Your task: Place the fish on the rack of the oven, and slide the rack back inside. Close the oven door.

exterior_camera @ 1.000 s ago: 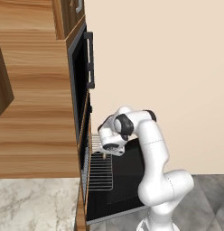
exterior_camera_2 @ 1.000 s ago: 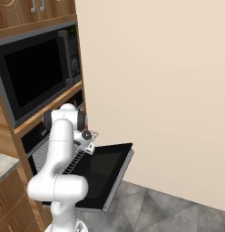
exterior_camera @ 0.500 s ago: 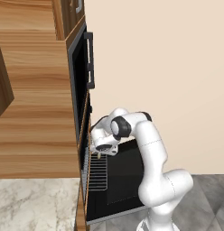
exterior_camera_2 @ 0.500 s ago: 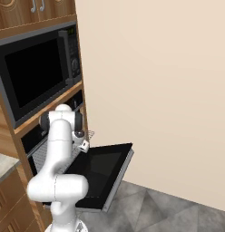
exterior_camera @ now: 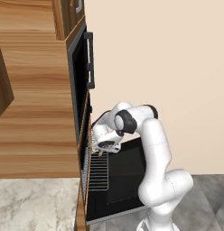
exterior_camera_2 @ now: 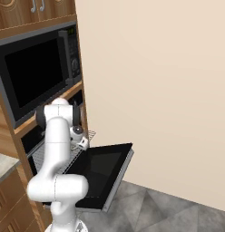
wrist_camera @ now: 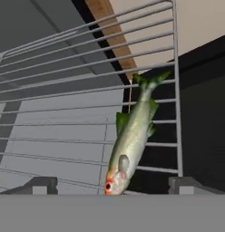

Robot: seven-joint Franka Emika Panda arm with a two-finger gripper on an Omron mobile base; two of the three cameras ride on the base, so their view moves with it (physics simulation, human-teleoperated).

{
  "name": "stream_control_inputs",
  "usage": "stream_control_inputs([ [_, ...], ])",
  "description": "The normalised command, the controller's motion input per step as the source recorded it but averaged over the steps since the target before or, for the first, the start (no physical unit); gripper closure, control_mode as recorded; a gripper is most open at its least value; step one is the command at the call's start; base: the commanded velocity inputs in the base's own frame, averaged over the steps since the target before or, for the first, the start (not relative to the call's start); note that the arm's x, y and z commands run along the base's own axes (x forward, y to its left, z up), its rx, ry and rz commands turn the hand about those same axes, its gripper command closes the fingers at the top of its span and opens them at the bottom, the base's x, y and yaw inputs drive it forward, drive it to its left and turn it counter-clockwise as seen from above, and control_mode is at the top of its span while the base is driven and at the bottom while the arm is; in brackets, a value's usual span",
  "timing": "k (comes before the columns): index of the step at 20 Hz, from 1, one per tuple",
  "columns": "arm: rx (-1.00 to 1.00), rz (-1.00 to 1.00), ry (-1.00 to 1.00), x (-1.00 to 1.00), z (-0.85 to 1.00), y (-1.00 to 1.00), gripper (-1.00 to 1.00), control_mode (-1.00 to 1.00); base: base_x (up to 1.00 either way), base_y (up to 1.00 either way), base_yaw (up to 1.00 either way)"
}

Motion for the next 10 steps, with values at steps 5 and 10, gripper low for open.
stream_control_inputs([
  [5, 0.03, 0.0, 0.0, -0.72, 0.54, -0.73, -1.0, -1.0, 0.0, 0.0, 0.0],
  [10, 0.08, -0.02, 0.0, -0.66, 0.12, -1.0, -1.0, -1.0, 0.0, 0.0, 0.0],
])
